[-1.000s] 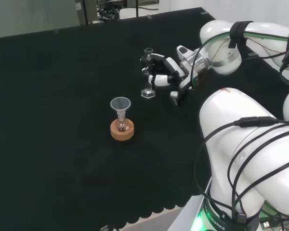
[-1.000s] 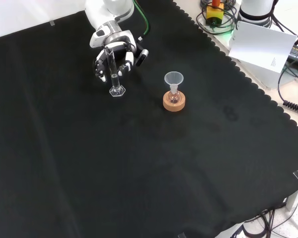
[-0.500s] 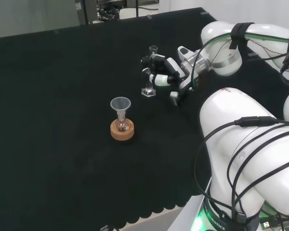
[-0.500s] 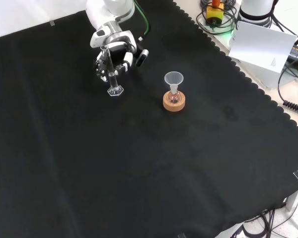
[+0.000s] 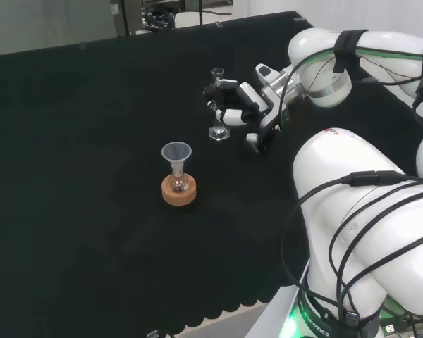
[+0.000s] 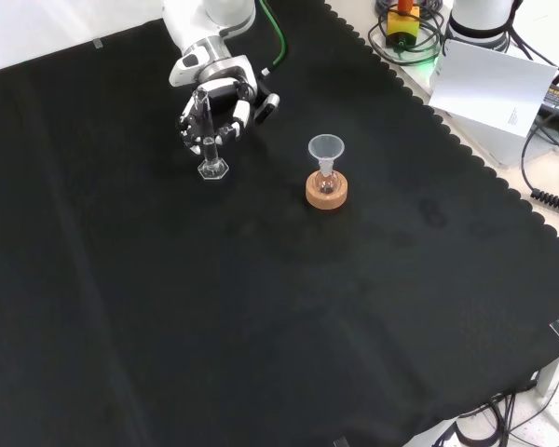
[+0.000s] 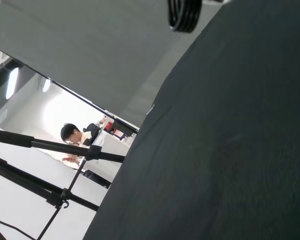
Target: Pick up the graduated cylinder.
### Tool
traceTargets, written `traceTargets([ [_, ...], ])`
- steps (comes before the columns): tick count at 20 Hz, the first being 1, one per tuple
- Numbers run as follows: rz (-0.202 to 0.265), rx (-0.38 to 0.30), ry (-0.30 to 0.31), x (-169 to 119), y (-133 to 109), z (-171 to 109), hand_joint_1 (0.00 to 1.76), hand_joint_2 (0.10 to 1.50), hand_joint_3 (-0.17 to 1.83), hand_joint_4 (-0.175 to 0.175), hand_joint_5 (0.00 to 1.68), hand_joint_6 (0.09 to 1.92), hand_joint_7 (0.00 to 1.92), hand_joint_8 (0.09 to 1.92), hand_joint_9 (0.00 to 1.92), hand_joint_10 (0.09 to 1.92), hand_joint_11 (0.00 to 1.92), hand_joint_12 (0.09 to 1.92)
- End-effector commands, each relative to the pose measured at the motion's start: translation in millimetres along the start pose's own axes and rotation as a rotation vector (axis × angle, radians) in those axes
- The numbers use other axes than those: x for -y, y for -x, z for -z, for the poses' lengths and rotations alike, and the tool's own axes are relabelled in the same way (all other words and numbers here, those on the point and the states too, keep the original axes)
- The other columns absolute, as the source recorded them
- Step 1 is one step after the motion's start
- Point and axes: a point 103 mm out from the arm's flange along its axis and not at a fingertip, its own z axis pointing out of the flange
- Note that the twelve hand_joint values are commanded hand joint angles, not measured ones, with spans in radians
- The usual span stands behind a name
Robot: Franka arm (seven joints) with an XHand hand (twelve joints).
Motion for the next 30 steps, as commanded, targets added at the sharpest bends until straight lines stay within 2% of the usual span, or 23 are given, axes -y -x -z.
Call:
traceTargets([
  [1,0.009,0.011,-0.017,-1,-2,1,1.37,0.97,0.70,-0.057,0.78,0.88,0.61,0.86,0.85,0.65,0.75,1.05],
  [5,0.003,0.022,-0.029,-1,-3,0,1.38,0.97,0.70,-0.057,0.78,0.88,0.61,0.86,0.84,0.65,0.75,1.05],
  [7,-0.007,0.065,-0.034,-1,-5,3,1.38,0.97,0.71,-0.061,0.78,0.89,0.62,0.86,0.86,0.66,0.76,1.04],
  [12,-0.014,0.193,-0.116,-4,-13,18,1.38,0.97,0.71,-0.077,0.82,0.91,0.70,0.85,0.93,0.64,0.86,1.01],
  [15,-0.011,0.250,-0.163,-6,-19,27,1.39,0.97,0.70,-0.080,0.83,0.91,0.72,0.84,0.95,0.63,0.88,0.99],
  [22,-0.028,0.354,-0.225,-4,-33,44,1.40,0.97,0.70,-0.086,0.84,0.91,0.76,0.83,0.98,0.62,0.91,0.97],
  [30,-0.045,0.418,-0.280,5,-55,56,1.41,0.96,0.70,-0.091,0.86,0.92,0.83,0.79,1.04,0.58,0.97,0.94],
])
